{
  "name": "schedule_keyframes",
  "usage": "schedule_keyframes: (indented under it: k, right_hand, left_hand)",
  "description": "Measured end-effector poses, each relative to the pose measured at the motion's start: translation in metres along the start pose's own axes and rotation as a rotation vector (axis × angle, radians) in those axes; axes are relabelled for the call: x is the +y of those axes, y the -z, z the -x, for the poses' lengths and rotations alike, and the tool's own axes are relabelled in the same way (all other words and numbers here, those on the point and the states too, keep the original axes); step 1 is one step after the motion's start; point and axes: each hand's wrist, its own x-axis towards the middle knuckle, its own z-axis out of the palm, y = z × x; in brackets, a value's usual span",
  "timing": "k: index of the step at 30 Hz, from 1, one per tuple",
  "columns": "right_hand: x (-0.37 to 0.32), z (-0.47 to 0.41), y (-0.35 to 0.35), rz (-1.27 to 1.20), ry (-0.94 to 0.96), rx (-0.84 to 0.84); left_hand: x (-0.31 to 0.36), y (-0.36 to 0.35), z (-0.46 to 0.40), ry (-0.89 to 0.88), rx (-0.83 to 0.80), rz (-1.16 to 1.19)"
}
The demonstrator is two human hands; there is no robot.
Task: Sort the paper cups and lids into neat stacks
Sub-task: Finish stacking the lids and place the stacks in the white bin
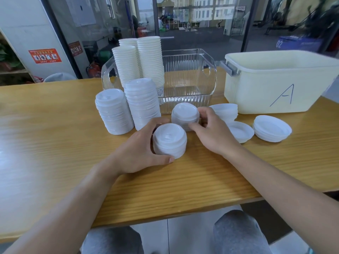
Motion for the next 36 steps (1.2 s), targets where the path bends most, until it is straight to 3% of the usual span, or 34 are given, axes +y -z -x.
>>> schedule_keyframes:
  k: [11, 21, 24, 27, 29, 32, 36]
  right_hand:
    - [0.000, -0.029, -0.023, 0.223, 0.020, 0.016]
    - [0.015, -0.005, 0.025, 0.076, 0.130, -0.395]
    - [0.015, 0.006, 0.018, 0.028, 0.127, -0.309]
    - [0.013, 0.012, 0.007, 0.134, 0.111, -0.097]
    - [0.013, 0.013, 0.004, 0.197, 0.106, -0.047]
    - [0.016, 0.009, 0.007, 0.179, 0.107, -0.096]
    - [0.022, 0.007, 0.018, 0.036, 0.146, -0.261]
  left_hand:
    - [-0.006, 0.008, -0.002, 0.015, -0.017, -0.076]
    - [0.008, 0.023, 0.006, -0.072, 0.035, 0.119]
    - [0.011, 0.021, 0.006, -0.118, 0.108, 0.176]
    - [0.017, 0.019, 0.001, -0.149, 0.188, 0.215]
    - [0.023, 0.019, -0.008, -0.169, 0.211, 0.199]
    - [0.032, 0.024, -0.028, -0.196, 0.180, 0.124]
    - [0.040, 0.025, -0.051, -0.162, 0.013, 0.120]
